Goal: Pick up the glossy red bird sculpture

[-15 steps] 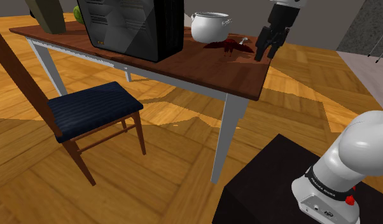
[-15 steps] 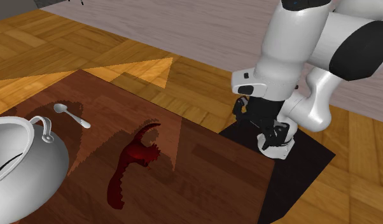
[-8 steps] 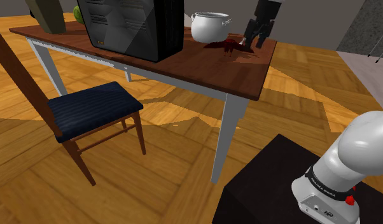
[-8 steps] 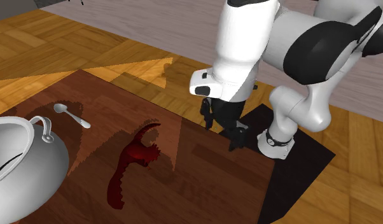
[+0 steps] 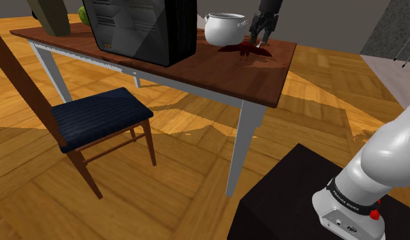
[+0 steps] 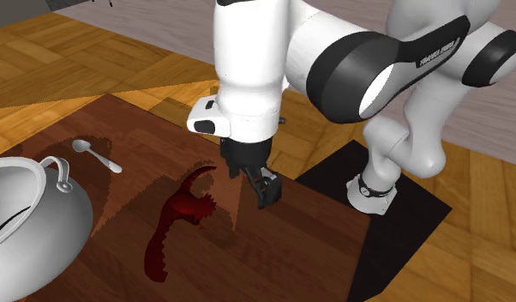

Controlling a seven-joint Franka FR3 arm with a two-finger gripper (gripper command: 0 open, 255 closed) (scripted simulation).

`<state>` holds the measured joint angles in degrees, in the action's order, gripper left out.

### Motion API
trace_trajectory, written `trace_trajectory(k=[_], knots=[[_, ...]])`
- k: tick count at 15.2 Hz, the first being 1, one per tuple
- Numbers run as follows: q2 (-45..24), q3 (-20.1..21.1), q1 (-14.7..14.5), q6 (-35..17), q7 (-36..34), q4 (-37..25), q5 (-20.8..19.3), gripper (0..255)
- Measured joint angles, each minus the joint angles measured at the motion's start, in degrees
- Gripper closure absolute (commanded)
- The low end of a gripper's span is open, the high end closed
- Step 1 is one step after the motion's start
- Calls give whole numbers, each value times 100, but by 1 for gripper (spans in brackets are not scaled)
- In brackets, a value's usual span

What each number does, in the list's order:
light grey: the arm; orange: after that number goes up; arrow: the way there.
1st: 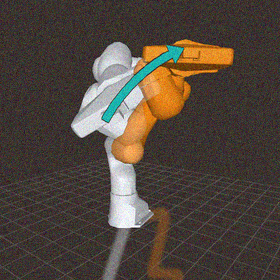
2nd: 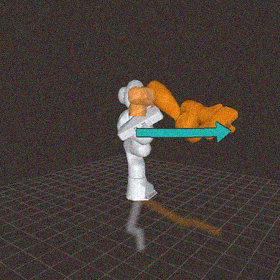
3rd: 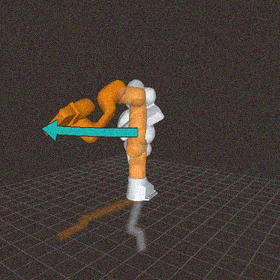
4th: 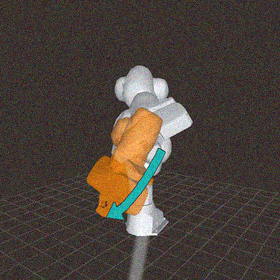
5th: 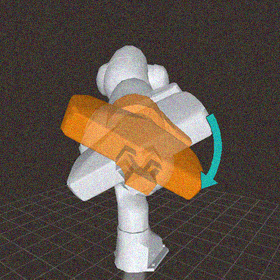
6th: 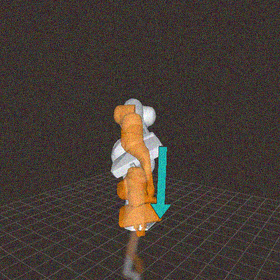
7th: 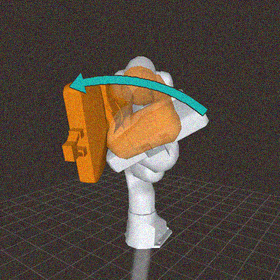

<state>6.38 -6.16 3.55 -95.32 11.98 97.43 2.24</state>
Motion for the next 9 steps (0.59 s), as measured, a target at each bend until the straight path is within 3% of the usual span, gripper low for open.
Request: trace_trajectory(k=[5,9], knots=[[-1263,-173,158,416,413,-1683,103,0],[-1431,-173,163,208,450,-1643,113,0]])
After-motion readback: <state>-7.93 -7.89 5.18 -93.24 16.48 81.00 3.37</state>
